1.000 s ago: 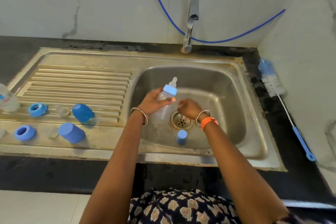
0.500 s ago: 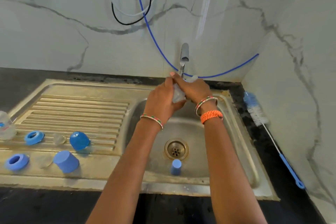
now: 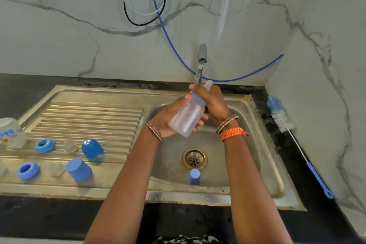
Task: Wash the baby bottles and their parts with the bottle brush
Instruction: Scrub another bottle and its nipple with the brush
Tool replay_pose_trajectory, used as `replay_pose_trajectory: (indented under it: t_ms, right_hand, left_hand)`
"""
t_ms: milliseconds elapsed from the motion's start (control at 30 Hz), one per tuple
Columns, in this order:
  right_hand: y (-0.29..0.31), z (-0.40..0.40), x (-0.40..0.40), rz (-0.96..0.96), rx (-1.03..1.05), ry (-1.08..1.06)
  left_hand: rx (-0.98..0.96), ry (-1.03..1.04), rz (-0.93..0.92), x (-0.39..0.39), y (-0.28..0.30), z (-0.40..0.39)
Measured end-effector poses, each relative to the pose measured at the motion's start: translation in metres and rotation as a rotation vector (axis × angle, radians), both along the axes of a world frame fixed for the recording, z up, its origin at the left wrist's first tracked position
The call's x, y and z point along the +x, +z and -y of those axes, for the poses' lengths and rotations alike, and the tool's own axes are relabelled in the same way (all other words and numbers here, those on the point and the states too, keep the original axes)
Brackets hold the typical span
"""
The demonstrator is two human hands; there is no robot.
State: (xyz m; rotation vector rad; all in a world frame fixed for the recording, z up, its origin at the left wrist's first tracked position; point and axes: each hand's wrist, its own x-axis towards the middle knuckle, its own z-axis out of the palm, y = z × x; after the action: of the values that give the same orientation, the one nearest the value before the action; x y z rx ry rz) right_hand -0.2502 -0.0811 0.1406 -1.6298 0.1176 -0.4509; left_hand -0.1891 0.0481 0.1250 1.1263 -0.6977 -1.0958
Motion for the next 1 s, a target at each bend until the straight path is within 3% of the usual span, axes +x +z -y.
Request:
replay_pose_trajectory:
  t_ms: [100, 200, 333, 367, 400, 433, 500, 567, 667, 767, 900, 1000]
  right_hand:
    - [-0.006, 0.006, 0.006, -0.187, 0.023, -0.107]
    - [-0.015, 0.013, 0.010, -0.429, -0.022, -0.288]
    - [-0.020, 0.013, 0.015, -0.552, -0.126, -0.474]
    - [-0.018, 0.013, 0.015, -0.559, -0.135, -0.468]
    - [-0.015, 0.013, 0.014, -0.547, -0.136, -0.435]
    - [-0.012, 0.014, 0.012, -0.515, -0.122, -0.380]
    - [-0.008, 0.018, 0.007, -0.400, -0.036, -0.162]
    - [-0.012, 0.020, 0.006, -0.298, 0.032, 0.034]
    - [-0.016, 0.019, 0.008, -0.320, 0.070, -0.001]
    - [-0.020, 0.019, 0.008, -0.441, 0.001, -0.161]
    - [-0.024, 0.018, 0.008, -0.464, -0.115, -0.187]
    - [-0.019, 0.019, 0.001, -0.256, 0.191, -0.011]
  left_hand:
    - [0.139, 0.119, 0.147, 0.002, 0.001, 0.003]
    - [0.320, 0.347, 0.592, 0.012, 0.006, 0.005]
    - [0.460, 0.308, 1.037, 0.005, -0.006, 0.007]
    - [0.447, 0.356, 1.071, 0.000, -0.008, 0.009]
    - [0.412, 0.405, 1.002, -0.002, -0.010, 0.009]
    - [0.364, 0.407, 0.797, -0.002, -0.010, 0.007]
    - [0.225, 0.230, 0.177, 0.001, -0.008, 0.000]
    - [0.127, 0.024, -0.101, 0.004, -0.013, -0.008]
    - [0.163, 0.027, -0.098, 0.005, -0.015, -0.007]
    - [0.244, 0.184, 0.002, 0.007, -0.011, -0.005]
    - [0.282, 0.159, 0.186, 0.007, -0.013, -0.008]
    - [0.050, 0.106, -0.105, 0.010, -0.023, -0.017]
